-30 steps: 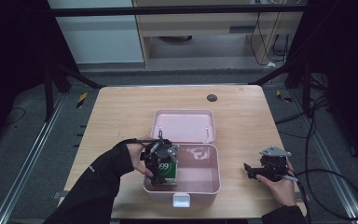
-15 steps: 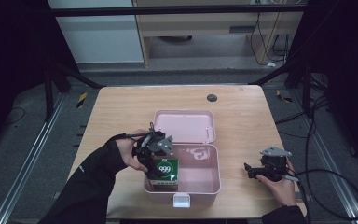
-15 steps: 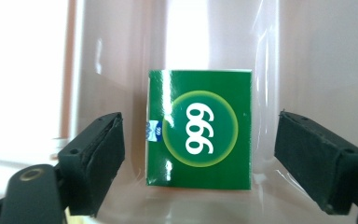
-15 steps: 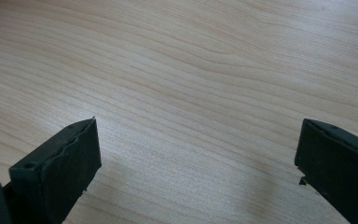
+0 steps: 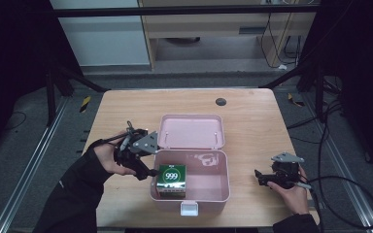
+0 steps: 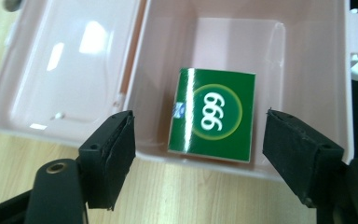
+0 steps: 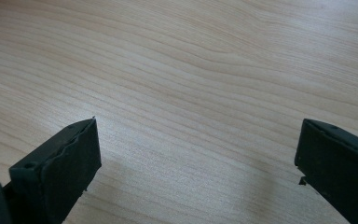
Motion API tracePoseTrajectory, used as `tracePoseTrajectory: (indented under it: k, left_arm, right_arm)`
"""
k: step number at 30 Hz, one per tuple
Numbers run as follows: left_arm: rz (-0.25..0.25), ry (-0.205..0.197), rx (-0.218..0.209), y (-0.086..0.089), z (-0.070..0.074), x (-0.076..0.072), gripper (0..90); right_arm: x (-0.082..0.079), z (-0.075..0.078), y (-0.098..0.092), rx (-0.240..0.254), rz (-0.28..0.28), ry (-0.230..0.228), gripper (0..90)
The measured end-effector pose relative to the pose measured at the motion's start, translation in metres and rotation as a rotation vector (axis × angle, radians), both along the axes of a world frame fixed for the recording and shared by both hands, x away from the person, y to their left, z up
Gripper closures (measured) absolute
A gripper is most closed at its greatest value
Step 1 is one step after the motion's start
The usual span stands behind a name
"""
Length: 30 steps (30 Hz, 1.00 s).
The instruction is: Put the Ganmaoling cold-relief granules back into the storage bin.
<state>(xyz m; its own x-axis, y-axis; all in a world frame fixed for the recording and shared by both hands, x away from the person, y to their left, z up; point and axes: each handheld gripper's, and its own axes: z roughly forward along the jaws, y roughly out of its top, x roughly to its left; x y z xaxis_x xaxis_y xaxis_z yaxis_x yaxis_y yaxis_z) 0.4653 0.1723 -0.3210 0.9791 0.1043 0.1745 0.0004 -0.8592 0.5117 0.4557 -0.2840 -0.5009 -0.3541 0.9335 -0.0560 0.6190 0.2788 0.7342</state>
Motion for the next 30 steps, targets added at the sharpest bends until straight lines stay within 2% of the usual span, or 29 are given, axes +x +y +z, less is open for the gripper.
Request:
tracePoseTrajectory:
  k: [4,8,14,21,28,30]
  left_arm:
    - [0.039,-0.006,-0.027,0.017,-0.005,-0.003,24.7]
    - [0.101,-0.006,-0.066,0.035,-0.015,-0.003,24.7]
    - [0.222,0.018,-0.117,0.061,-0.045,0.000,23.1]
    - [0.334,0.053,-0.117,0.081,-0.086,0.002,19.9]
    - [0.414,0.068,-0.079,0.089,-0.111,0.007,17.6]
    - [0.435,0.077,-0.081,0.090,-0.117,0.010,17.3]
  right_arm:
    - [0.000,0.000,0.000,0.002,0.000,-0.001,0.7]
    - [0.000,0.001,0.000,0.005,-0.001,0.001,0.7]
    - [-0.001,0.001,0.000,0.010,-0.003,-0.002,0.6]
    - [-0.001,0.001,0.000,0.008,-0.003,-0.001,0.7]
    - [-0.001,0.001,0.000,0.006,-0.005,-0.003,0.7]
    - [-0.001,0.001,0.000,0.007,-0.003,-0.002,0.6]
